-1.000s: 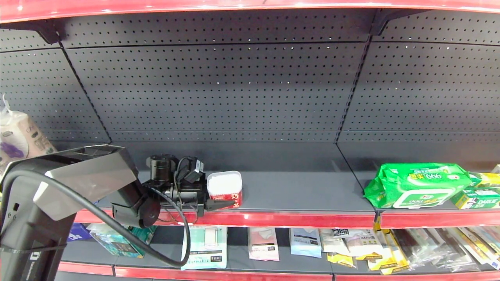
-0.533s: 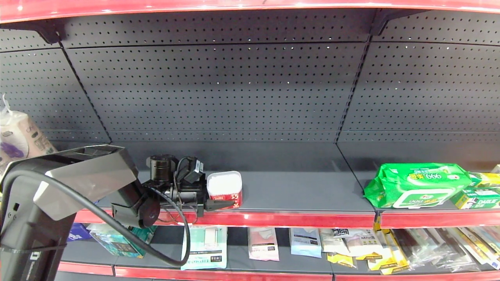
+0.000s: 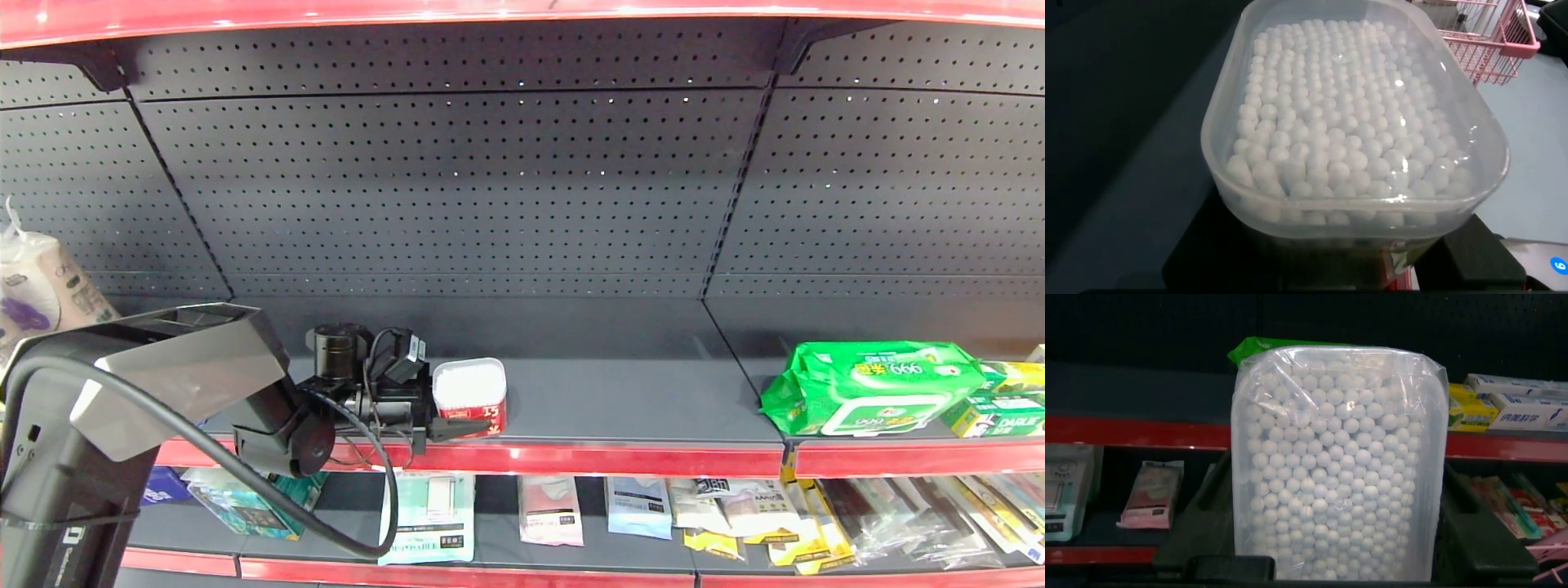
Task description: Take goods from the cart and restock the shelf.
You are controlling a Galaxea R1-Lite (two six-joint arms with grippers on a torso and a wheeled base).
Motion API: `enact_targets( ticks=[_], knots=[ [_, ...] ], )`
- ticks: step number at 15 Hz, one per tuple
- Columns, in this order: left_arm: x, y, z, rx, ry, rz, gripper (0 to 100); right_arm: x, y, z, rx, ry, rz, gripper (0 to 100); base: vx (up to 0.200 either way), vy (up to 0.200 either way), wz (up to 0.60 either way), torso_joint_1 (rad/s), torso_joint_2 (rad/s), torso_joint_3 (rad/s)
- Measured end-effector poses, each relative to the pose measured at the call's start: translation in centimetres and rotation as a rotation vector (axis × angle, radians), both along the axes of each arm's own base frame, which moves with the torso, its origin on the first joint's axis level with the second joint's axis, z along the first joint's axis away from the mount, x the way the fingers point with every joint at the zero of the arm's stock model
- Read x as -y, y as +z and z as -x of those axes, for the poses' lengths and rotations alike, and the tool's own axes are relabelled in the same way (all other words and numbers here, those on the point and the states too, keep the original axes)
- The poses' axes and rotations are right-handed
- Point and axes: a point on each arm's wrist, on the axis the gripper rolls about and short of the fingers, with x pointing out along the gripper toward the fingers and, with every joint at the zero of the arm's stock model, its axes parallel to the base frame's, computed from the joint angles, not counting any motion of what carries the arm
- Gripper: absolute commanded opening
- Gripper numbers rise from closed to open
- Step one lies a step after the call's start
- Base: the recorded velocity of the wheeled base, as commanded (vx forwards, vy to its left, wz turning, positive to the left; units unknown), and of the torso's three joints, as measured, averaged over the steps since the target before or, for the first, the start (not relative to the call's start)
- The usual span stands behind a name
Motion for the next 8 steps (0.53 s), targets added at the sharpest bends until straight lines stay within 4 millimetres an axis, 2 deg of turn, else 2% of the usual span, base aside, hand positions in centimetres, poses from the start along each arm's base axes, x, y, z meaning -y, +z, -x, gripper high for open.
enact_targets(
  ticks=[8],
  knots=[
    [-0.12, -0.18, 0.21, -0.010, 0.005, -0.004, 0, 0.00, -0.22, -0.08, -0.008, -0.002, 0.000, 0, 0.000, 0.000, 0.00, 0.000, 0.00, 0.000]
  ],
)
